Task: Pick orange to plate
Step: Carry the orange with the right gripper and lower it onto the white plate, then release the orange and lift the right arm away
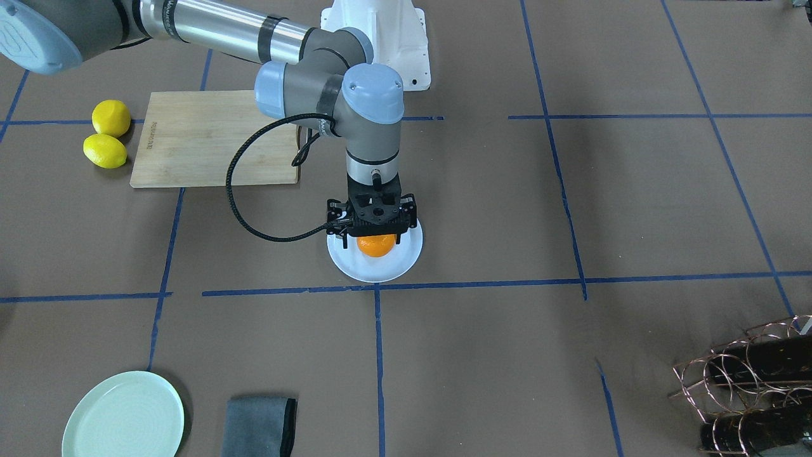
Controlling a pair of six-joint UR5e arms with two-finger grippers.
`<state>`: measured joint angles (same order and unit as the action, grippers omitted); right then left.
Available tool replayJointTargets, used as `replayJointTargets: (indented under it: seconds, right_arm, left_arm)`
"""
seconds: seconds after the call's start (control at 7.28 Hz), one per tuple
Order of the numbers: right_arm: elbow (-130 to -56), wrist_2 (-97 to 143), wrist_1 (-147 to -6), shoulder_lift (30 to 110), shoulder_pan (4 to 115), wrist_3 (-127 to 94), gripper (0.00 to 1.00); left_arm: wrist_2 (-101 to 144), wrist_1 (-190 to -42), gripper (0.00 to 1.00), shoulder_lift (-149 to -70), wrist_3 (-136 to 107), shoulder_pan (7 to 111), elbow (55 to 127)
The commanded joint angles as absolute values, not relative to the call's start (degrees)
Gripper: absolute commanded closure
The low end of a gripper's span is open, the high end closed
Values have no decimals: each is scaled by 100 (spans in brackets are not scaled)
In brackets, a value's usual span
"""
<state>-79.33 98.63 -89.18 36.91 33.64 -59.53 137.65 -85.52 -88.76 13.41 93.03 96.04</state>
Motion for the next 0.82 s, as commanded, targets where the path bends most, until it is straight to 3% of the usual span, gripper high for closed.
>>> replayJointTargets:
  seconds: [0.0, 0.69]
  right_arm:
    - [-8436, 11060, -9525, 3953, 4459, -4490, 0]
    - [-9359, 12348, -10468, 6131, 7589, 1030, 0]
  left_arm:
    - [13772, -8552, 0, -8842, 1354, 9316, 9606]
    - [13711, -8534, 0, -8842, 1309, 9316, 9747]
